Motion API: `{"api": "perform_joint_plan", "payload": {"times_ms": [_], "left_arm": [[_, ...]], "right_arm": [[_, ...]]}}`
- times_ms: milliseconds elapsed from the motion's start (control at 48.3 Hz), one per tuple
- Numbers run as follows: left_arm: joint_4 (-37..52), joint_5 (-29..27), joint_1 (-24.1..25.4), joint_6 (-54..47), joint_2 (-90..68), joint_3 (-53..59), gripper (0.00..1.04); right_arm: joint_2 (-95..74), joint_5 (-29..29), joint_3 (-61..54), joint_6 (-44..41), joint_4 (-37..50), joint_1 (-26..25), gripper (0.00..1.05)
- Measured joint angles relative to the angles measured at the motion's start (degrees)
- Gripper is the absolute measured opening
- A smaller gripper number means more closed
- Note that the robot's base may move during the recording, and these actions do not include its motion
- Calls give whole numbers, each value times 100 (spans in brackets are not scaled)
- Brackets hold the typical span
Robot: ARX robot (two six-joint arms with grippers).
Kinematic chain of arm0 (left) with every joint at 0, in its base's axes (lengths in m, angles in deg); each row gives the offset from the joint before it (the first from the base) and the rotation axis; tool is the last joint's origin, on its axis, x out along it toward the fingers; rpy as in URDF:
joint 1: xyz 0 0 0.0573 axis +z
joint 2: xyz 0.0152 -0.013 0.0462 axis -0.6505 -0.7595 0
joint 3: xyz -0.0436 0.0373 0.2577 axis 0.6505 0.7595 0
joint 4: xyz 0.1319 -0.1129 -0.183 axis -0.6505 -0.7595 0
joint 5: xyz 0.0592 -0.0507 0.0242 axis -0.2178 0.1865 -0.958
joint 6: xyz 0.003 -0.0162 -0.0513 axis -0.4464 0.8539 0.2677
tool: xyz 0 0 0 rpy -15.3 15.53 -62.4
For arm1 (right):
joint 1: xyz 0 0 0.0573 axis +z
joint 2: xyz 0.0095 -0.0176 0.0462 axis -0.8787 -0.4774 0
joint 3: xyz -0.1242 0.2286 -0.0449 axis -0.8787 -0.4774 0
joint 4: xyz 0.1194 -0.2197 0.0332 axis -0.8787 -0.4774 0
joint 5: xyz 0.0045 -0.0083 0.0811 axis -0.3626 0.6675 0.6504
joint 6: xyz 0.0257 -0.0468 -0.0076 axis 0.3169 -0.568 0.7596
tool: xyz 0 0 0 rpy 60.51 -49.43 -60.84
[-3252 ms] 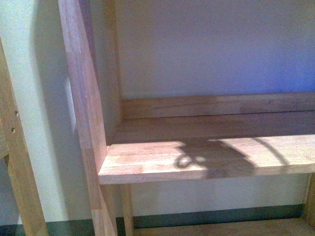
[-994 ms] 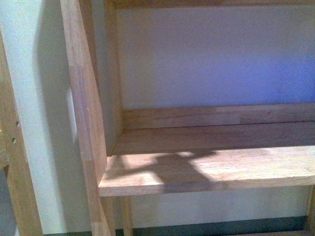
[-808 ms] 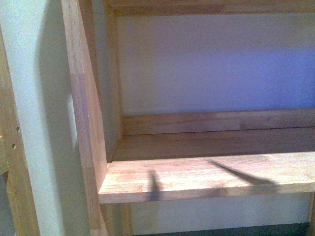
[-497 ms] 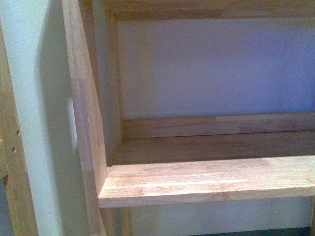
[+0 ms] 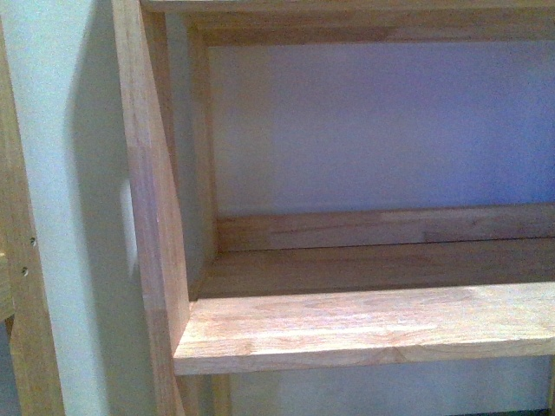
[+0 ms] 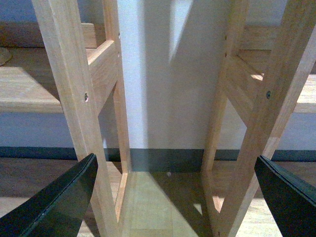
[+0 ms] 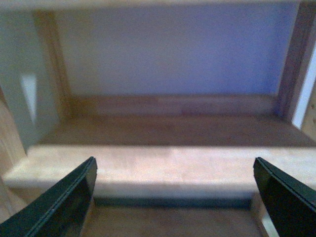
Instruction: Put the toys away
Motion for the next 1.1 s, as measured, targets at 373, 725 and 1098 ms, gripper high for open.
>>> {"api": "perform_joint_plan", "payload": {"times_ms": [373, 725, 1098], "left_arm": [[0, 2, 0, 0, 0, 0, 99], [0, 2, 0, 0, 2, 0, 99], [0, 2, 0, 0, 0, 0, 99]], "right_arm": [[791, 1613, -1003, 7, 129, -1488, 17], [1130, 1947, -1449, 28, 243, -2048, 18], [1322, 1947, -1679, 28, 295, -2052, 18]]}}
